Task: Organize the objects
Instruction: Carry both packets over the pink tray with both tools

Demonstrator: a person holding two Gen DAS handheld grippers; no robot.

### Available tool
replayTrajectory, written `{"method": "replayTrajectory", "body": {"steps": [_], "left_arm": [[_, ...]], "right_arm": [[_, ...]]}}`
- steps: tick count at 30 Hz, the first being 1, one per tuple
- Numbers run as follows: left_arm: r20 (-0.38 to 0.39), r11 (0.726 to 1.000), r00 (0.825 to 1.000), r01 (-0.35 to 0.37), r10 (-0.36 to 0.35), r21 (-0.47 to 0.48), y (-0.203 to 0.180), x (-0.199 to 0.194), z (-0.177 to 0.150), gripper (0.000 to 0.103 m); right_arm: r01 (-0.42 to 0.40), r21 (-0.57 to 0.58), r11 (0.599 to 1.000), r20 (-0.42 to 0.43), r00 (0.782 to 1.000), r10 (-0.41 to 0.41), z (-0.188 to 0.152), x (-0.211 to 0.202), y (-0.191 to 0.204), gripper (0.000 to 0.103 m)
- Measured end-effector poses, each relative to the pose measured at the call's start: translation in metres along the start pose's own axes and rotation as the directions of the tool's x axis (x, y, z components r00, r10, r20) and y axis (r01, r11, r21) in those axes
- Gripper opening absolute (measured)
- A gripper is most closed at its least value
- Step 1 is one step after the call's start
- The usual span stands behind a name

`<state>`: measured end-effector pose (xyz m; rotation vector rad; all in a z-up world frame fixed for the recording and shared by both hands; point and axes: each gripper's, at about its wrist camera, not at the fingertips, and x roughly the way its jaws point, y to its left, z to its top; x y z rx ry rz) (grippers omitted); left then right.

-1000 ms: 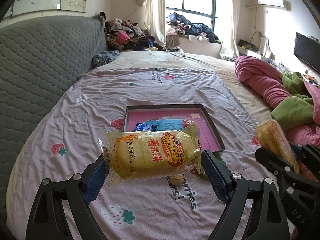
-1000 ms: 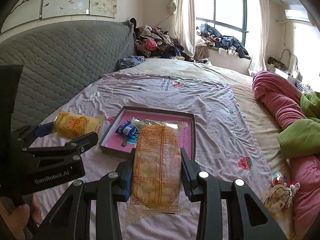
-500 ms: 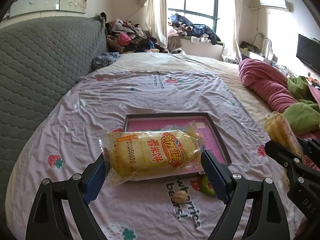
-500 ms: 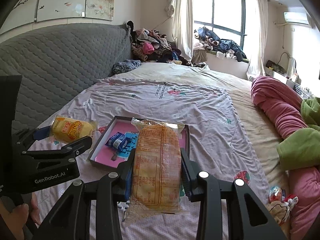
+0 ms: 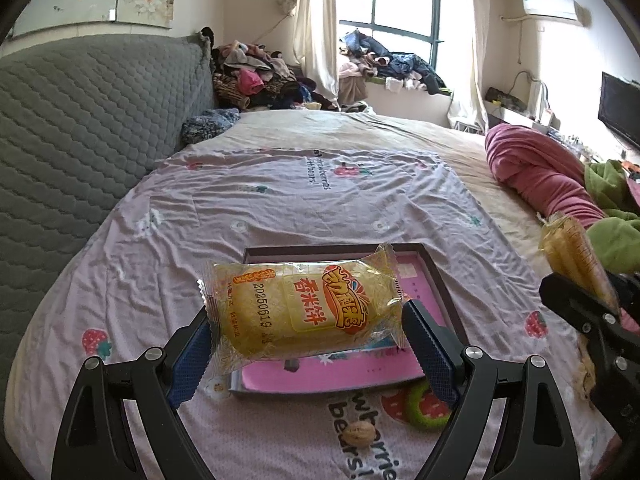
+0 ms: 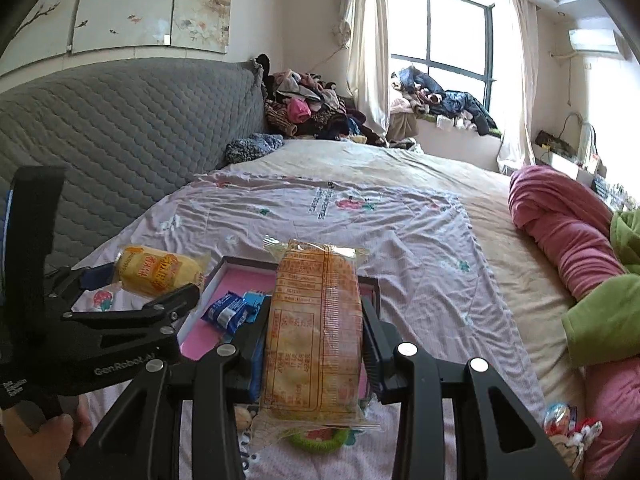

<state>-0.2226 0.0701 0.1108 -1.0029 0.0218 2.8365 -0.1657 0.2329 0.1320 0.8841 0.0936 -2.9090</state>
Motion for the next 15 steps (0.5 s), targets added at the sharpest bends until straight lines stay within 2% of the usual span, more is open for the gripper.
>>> {"method": "replayTrajectory", "body": {"steps": [15], "left_arm": [[-0.019,1.000,1.000,-0.018,0.018,0.012,-0.014,0.055,-0.007,0.090]], "right_arm": [[0.001,0.006,1.000,0.001,1.000,-0.001,-0.009,0.045,-0.022,0.039]]}}
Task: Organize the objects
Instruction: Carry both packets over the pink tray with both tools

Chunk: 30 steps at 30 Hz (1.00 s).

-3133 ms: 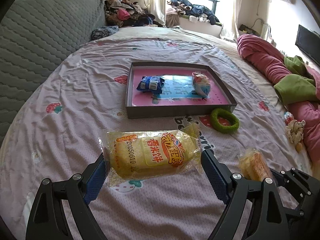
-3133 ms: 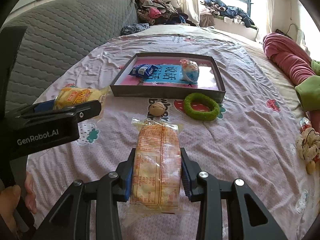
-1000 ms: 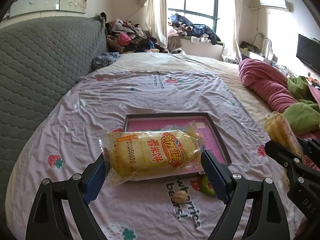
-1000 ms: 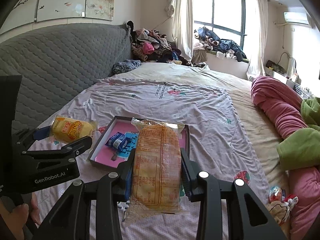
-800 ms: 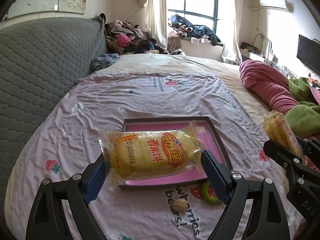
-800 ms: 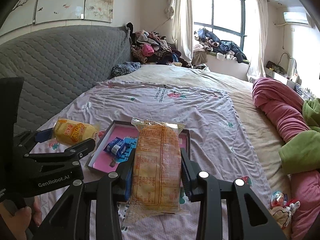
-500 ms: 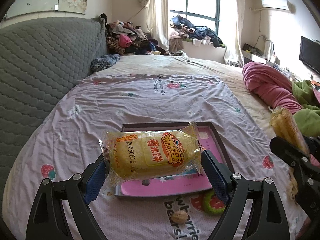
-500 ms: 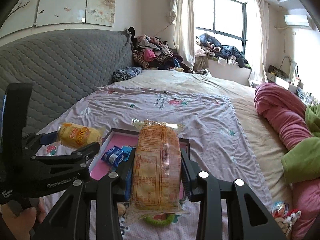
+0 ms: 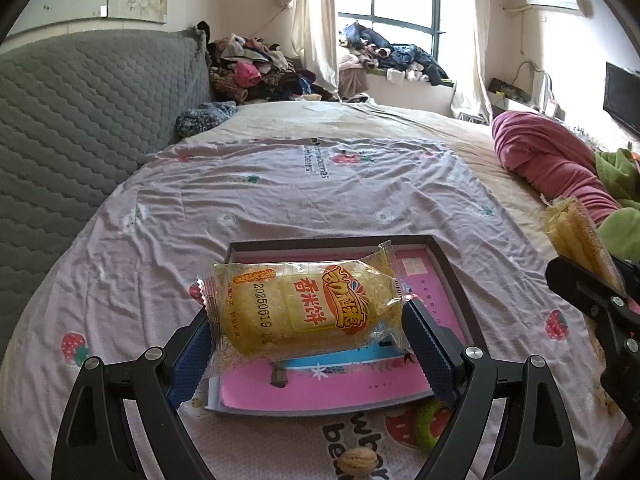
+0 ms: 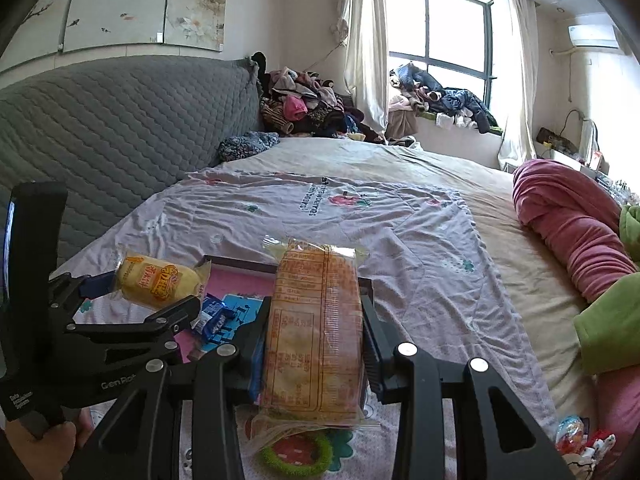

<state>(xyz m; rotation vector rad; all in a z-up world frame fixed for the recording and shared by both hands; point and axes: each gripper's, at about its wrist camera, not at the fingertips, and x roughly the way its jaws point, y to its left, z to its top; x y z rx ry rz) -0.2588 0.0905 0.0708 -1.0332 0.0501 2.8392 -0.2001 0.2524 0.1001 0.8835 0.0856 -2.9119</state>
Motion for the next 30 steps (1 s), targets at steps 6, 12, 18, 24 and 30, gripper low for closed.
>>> {"method": "replayTrajectory", "body": {"steps": [6,12,18,24,30], "left_arm": [[-0.011,1.000,1.000,-0.009,0.009,0.011,-0.005,0.023,-0.003,0.090],[0.005,1.000,1.000,-0.024,0.024,0.011,-0.006,0.039,-0.002,0.090],[0.023,0.999,0.999,-0.047,0.047,0.023,-0.011,0.053,-0.012,0.090],[-0.010,0.999,1.000,-0.021,0.022,0.029,-0.020,0.076,-0.021,0.090],[-0.012,0.999,1.000,-0.028,0.028,0.019,-0.018,0.091,-0.028,0.090]], "right_arm": [[0.007,-0.001,1.000,-0.002,1.000,-0.007,-0.003,0.015,0.000,0.039],[0.011,0.010,1.000,-0.002,1.000,-0.011,-0.007,0.034,0.001,0.039],[0.003,0.042,0.999,-0.013,1.000,-0.002,-0.018,0.055,-0.003,0.039],[0.038,0.002,0.999,-0.036,0.999,-0.038,-0.030,0.074,-0.001,0.039],[0.054,-0.013,0.998,-0.056,0.997,-0.054,-0.042,0.088,-0.009,0.039]]}}
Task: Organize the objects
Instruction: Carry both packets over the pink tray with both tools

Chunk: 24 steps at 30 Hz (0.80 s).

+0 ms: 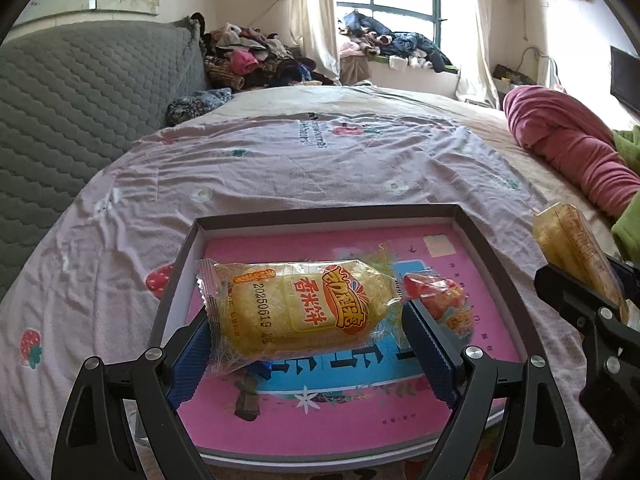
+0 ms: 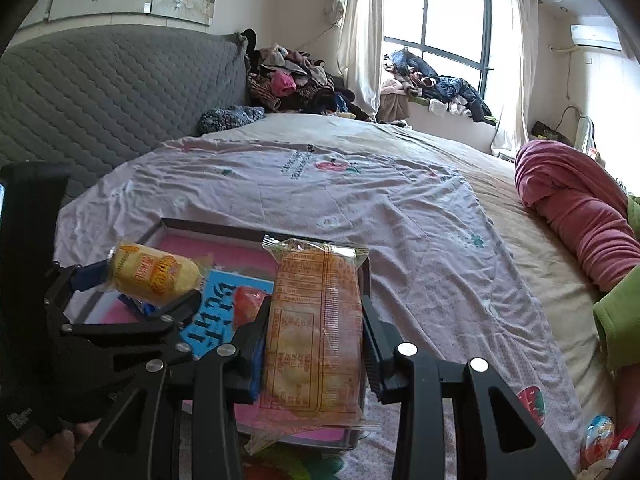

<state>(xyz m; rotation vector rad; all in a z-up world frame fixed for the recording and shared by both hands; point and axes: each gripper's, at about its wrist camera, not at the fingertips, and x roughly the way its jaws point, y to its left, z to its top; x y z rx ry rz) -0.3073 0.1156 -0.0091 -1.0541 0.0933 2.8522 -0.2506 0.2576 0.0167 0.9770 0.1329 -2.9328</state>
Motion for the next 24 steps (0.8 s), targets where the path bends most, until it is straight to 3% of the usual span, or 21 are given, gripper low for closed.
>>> {"method": "replayTrajectory", "body": {"steps": [9,24], "left_arm": [[-0.026,1.000,1.000,-0.007,0.008,0.010,0.006,0.023,-0.011,0.090],[-0.036,0.999,0.999,-0.012,0.014,0.040,-0.003,0.029,-0.015,0.090]], "right_arm": [[0.004,-0.005,1.000,-0.029,1.000,-0.005,-0.008,0.021,-0.006,0.039],[0.024,-0.031,0.999,-0.109,0.994,-0.027,-0.019,0.044,-0.002,0.039]]}}
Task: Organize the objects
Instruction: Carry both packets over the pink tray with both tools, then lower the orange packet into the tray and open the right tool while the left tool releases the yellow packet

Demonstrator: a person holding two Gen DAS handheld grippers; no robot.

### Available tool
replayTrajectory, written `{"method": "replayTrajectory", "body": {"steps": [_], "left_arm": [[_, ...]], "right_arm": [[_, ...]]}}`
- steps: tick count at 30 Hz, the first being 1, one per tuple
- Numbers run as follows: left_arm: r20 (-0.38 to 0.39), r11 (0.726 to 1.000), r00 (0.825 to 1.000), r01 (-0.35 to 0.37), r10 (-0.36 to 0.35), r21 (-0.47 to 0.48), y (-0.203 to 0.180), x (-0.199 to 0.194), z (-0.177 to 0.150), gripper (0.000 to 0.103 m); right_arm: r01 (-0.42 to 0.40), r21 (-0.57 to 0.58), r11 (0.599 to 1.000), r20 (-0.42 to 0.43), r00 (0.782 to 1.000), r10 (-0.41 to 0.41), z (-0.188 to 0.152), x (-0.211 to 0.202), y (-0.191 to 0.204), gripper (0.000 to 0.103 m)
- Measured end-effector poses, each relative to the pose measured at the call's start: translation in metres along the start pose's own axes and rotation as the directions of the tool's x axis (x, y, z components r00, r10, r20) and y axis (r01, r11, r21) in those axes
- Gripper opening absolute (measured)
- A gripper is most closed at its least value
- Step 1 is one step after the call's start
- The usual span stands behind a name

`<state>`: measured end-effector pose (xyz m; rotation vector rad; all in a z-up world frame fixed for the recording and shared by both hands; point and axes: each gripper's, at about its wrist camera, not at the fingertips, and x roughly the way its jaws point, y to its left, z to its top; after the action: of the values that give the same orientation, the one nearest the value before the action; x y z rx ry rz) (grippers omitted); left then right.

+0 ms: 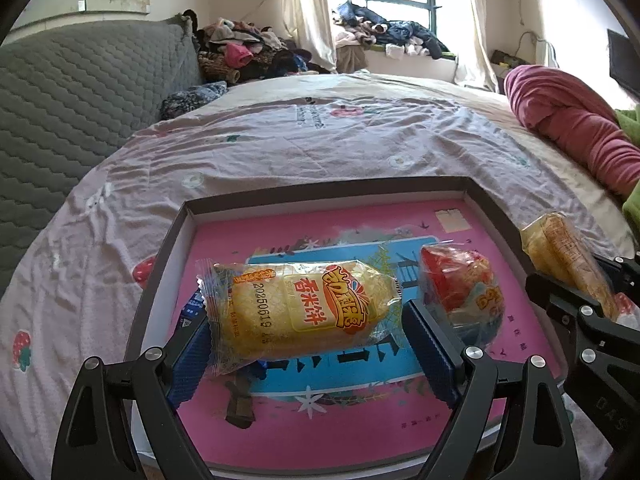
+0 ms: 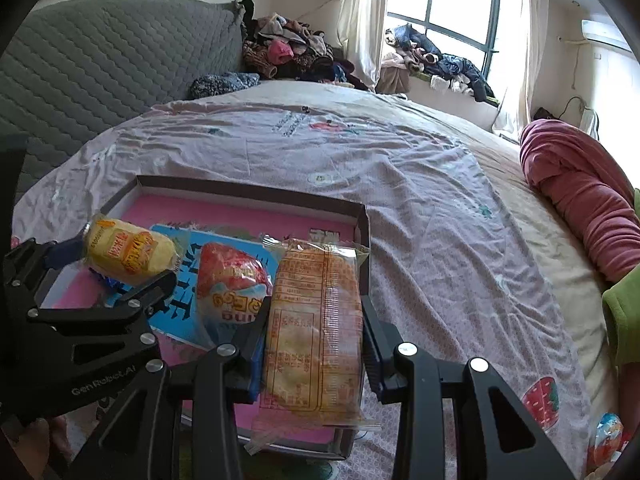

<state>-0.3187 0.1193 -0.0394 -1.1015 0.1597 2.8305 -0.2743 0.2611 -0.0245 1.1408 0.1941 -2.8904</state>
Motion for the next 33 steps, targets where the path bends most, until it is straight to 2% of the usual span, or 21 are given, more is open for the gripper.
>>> {"method": "replayTrajectory", "body": {"steps": [15,33], "left_arm": [[-0.065,1.000,0.998,0.022,-0.022,-0.005,0.001,0.013,-0.004,0.090],[-0.072,1.000,0.997,0.011,-0.010,0.007,-0.002,0.018,-0.007,0.092]], "right_arm": [[-0.006,-0.010,1.000,-0.084,0.996,0.005,-0.009,0.018,0.003,0.039],[-0.023,-0.016,1.000,-0.132,0.991,0.021,-0.015,0.031,0.006,0.040]]}}
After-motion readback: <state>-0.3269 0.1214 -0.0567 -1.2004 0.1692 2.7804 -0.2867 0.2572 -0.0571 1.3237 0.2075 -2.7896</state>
